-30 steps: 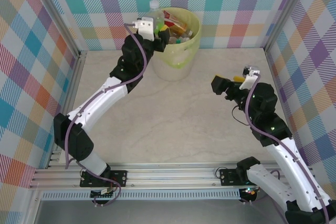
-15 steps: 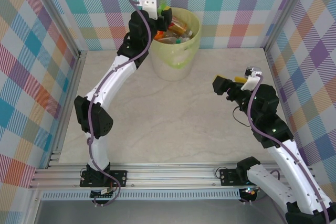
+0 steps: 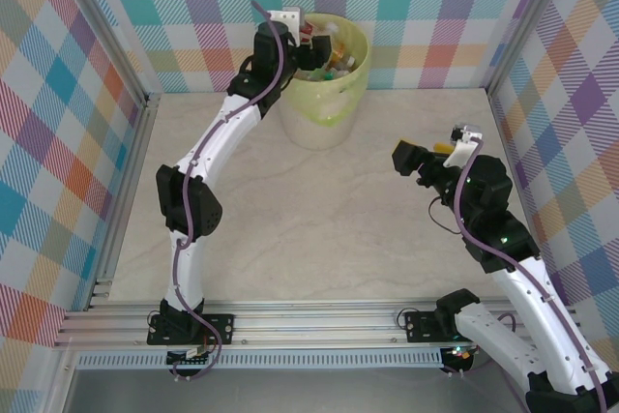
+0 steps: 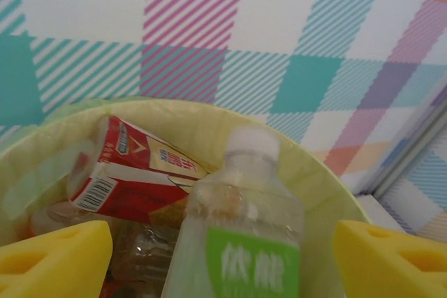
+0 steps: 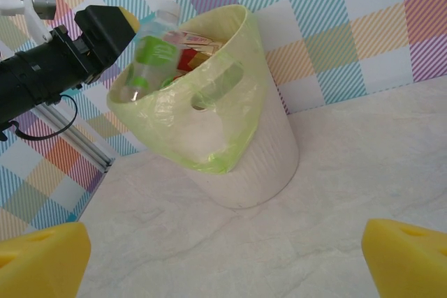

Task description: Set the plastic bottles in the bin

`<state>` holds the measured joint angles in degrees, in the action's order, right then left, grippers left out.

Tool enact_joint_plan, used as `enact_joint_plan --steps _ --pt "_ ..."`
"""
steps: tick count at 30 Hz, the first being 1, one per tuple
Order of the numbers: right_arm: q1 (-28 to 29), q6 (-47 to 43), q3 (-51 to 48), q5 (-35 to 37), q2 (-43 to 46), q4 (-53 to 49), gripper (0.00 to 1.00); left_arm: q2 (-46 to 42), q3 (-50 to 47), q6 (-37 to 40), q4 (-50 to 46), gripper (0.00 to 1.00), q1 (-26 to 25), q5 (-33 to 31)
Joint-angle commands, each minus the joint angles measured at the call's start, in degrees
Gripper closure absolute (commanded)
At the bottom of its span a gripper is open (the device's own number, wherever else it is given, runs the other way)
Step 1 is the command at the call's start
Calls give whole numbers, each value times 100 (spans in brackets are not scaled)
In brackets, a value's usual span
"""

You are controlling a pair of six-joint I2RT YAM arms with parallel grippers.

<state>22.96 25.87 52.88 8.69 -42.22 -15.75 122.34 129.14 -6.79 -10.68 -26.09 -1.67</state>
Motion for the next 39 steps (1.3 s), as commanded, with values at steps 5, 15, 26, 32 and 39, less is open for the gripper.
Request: enact_joint_plan --steps 5,15,26,32,39 --pt "33 -126 -103 97 -63 40 0 -464 83 -212 -345 8 77 1127" --pt "33 76 -419 624 -155 182 0 -1358 88 -394 -1402 0 174 1567" --pt "16 587 -1316 2132 77 452 0 -4437 -4100 -464 1087 0 174 215" --pt "-54 882 -1865 2776 198 735 0 -6043 -6274 -191 1955 0 181 -1549" --pt "-278 702 -2404 3582 107 1078 0 -7237 -8217 -19 1598 0 553 -3323"
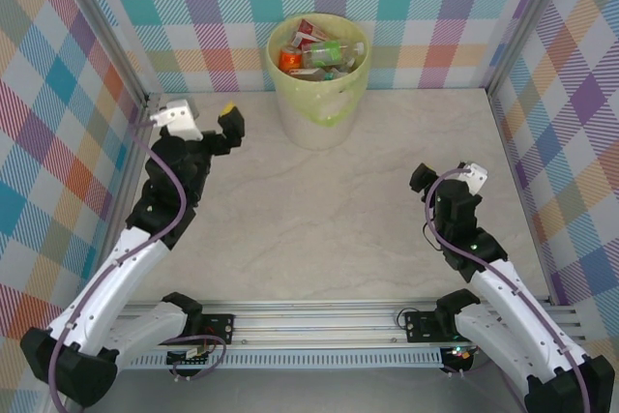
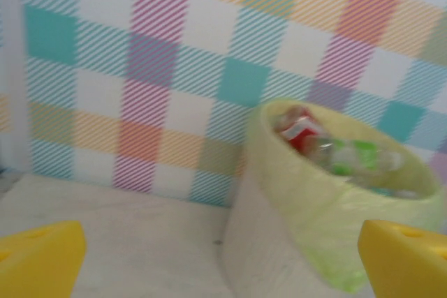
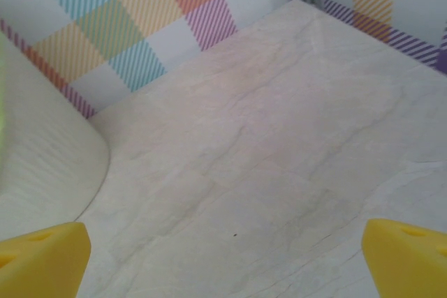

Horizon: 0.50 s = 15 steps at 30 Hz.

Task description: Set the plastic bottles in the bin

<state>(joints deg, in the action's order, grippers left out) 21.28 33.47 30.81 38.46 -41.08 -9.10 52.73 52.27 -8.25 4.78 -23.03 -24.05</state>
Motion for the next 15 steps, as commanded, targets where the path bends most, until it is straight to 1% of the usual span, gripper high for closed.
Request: enact_joint_plan --steps 1,4,6,7,10,12,13,15 --pt "-177 -101 -275 670 -30 494 0 -376 -762 91 48 0 345 -1198" --pt "-467 -111 -477 689 -175 658 0 -579 -1512 -237 138 0 659 -1643" --pt "-678 -110 -576 689 -343 751 0 -569 -1998 -689 286 0 921 -1967" --pt "-794 -149 -631 689 -458 835 0 -518 -2188 -872 353 0 1099 -2000" --pt "-1086 -354 -720 670 -838 1020 0 -185 -2589 -1204 577 0 1622 -1892" --pt "-1227 -762 -800 571 -1093 1322 0 188 -2663 -1236 696 0 1939 -1651" --pt "-1292 -1059 -865 390 -1219 1584 0 398 -2678 -1219 776 0 2073 -1523" --pt "-1477 -1672 -1017 -301 -1547 2254 0 963 -2655 -1067 1044 0 2309 -1119"
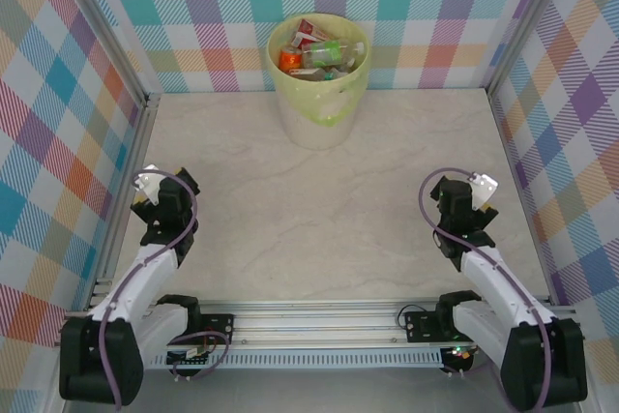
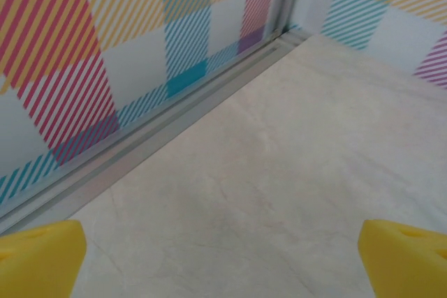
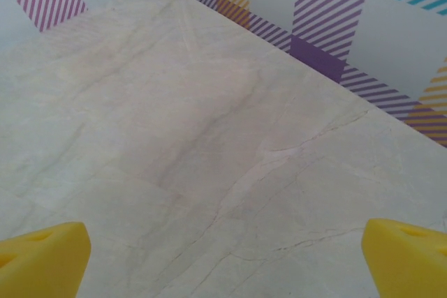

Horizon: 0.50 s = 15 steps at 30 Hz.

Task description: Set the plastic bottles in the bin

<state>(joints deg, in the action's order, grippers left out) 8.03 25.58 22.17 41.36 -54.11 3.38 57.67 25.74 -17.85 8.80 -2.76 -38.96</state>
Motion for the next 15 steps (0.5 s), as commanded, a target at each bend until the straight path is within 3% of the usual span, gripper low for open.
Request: enact_joint_plan --steps 1,6,10,13,15 --pt "-253 -1050 -178 -882 -440 1177 0 731 10 -2 806 0 353 537" --pt "-519 -1697 -66 -2045 -1347 1767 0 2001 113 503 2007 0 504 1867" --pt "-541 -2171 48 -2735 -1725 2241 0 2499 387 989 2097 0 500 2918" --pt "-541 -2452 85 -3085 -1952 2609 0 2621 -379 1372 3640 0 406 3585" --pt "-548 -2552 56 -3318 -2047 2882 0 2639 -782 1581 4368 0 274 3657"
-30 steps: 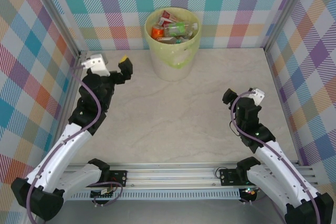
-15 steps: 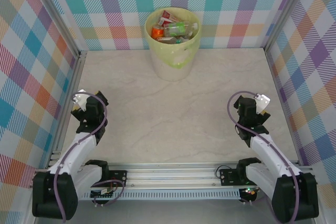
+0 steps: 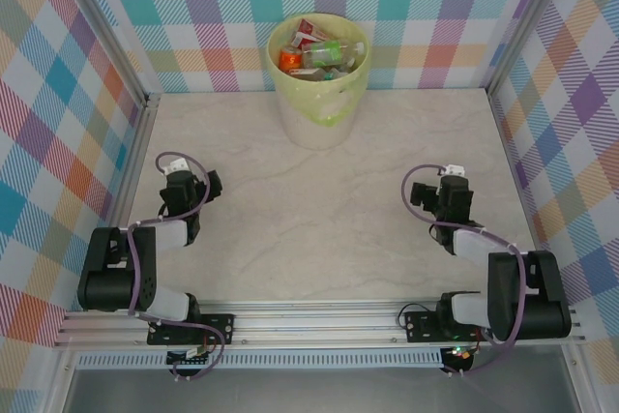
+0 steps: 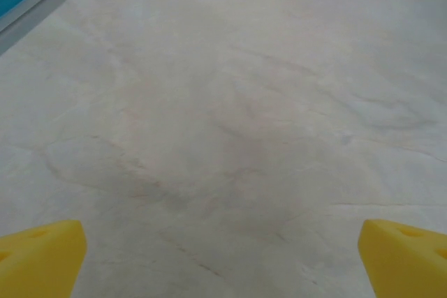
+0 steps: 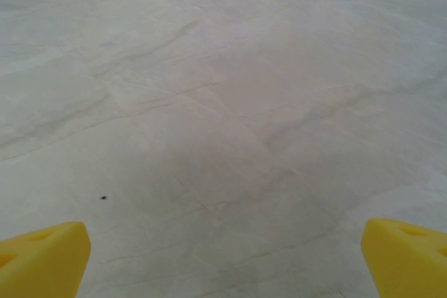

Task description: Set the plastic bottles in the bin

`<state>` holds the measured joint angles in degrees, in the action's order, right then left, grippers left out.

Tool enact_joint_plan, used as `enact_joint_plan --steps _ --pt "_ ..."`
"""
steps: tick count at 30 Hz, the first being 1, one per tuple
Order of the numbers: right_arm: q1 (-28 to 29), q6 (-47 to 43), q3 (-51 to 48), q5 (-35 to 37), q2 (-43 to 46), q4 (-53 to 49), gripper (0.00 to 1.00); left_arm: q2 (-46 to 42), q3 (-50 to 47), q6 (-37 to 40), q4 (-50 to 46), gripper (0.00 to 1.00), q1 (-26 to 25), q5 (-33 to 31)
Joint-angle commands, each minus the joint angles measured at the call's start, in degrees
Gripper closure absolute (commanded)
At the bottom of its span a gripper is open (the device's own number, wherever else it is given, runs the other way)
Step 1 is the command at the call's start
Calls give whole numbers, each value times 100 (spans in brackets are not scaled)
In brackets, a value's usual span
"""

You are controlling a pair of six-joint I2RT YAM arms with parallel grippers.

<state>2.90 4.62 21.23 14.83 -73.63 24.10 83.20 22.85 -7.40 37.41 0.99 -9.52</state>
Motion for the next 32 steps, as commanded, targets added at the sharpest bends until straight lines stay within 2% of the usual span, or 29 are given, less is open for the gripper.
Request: enact_joint_plan --steps 1,3,5,8,9,13,14,15,16,17,32 --pt "-31 -485 129 -781 -133 958 0 209 -614 575 1853 0 -124 724" --pt "-30 -520 29 -965 -221 1465 0 705 -665 619 2514 0 -160 731" --pt "-29 -565 -80 -1118 -319 1907 0 535 -329 617 1578 0 -178 670" --pt "-29 -605 -276 -1329 -491 2461 0 625 -32 660 1146 0 -491 -133" --pt "-18 -637 -367 -1393 -583 2725 0 659 -33 721 1230 0 -594 -380" --pt "-13 -683 -550 -1407 -1491 3967 0 645 -52 671 1228 0 -601 -517" --pt "32 -652 -294 -1149 -1537 3677 0 637 -60 679 1217 0 -604 -521" --pt "10 -478 203 -1001 -1388 2375 0 636 -62 679 1232 0 -607 -516" --pt "-218 -360 216 -1428 -1442 2369 0 636 -62 679 1226 0 -609 -519" --pt "-304 -317 199 -1498 -1438 2445 0 641 -61 680 1226 0 -603 -516" --pt "-254 -348 188 -1401 -1427 2424 0 638 -60 679 1217 0 -613 -508"
